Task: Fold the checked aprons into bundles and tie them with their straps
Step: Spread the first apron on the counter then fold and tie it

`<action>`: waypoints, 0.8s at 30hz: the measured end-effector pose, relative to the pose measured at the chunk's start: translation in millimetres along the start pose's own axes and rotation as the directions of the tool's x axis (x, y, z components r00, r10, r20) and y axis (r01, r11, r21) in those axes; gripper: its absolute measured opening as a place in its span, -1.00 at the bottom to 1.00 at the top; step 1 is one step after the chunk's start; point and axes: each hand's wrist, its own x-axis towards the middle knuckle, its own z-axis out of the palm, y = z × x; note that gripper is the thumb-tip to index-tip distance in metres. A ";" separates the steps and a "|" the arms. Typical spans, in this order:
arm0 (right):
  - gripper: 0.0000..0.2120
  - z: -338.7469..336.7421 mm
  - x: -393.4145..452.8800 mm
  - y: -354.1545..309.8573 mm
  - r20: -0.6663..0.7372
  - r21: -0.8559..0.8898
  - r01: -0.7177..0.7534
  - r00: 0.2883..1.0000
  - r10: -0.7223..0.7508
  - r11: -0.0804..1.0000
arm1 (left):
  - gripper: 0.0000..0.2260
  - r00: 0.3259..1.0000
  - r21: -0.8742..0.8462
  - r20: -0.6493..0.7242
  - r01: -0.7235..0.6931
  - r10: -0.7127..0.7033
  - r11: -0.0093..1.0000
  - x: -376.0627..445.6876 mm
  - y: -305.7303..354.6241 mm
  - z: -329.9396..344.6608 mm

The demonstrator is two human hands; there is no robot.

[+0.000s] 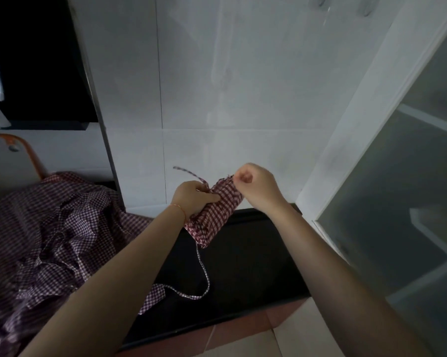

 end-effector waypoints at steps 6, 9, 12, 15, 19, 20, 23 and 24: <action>-0.84 43.9 -14.8 63.1 0.096 -0.108 -0.066 0.992 0.076 0.992 | -0.77 1.000 -0.026 0.003 0.013 -0.013 1.000 10.2 -16.7 54.4; -0.87 48.1 -15.0 96.5 0.090 -0.082 -0.127 0.987 0.135 0.988 | -0.76 0.988 -0.080 0.142 0.073 -0.061 0.994 17.4 -32.7 82.9; -0.86 56.8 -16.6 135.3 0.128 -0.114 -0.149 0.978 0.163 0.982 | -0.78 0.969 -0.086 0.204 0.157 -0.136 0.984 23.5 -52.3 124.5; -0.87 72.1 -23.2 184.5 0.206 -0.150 -0.150 0.962 0.179 0.977 | -0.80 0.960 -0.013 0.194 0.210 -0.203 0.978 24.4 -76.7 170.5; -0.89 88.1 -26.1 237.7 0.256 -0.149 -0.179 0.943 0.213 0.972 | -0.80 0.939 -0.043 0.120 0.328 -0.321 0.944 30.3 -96.3 216.7; -0.90 90.2 -25.9 248.8 0.270 -0.142 -0.188 0.937 0.220 0.972 | -0.80 0.930 -0.064 0.102 0.360 -0.352 0.931 32.3 -98.7 226.9; -0.93 91.8 -23.7 270.5 0.303 -0.087 -0.240 0.918 0.255 0.967 | -0.81 0.917 -0.131 0.055 0.398 -0.395 0.908 37.1 -105.4 247.4; -0.94 91.6 -23.2 276.5 0.308 -0.074 -0.261 0.912 0.271 0.962 | -0.84 0.914 -0.143 0.038 0.404 -0.403 0.904 38.3 -108.6 252.6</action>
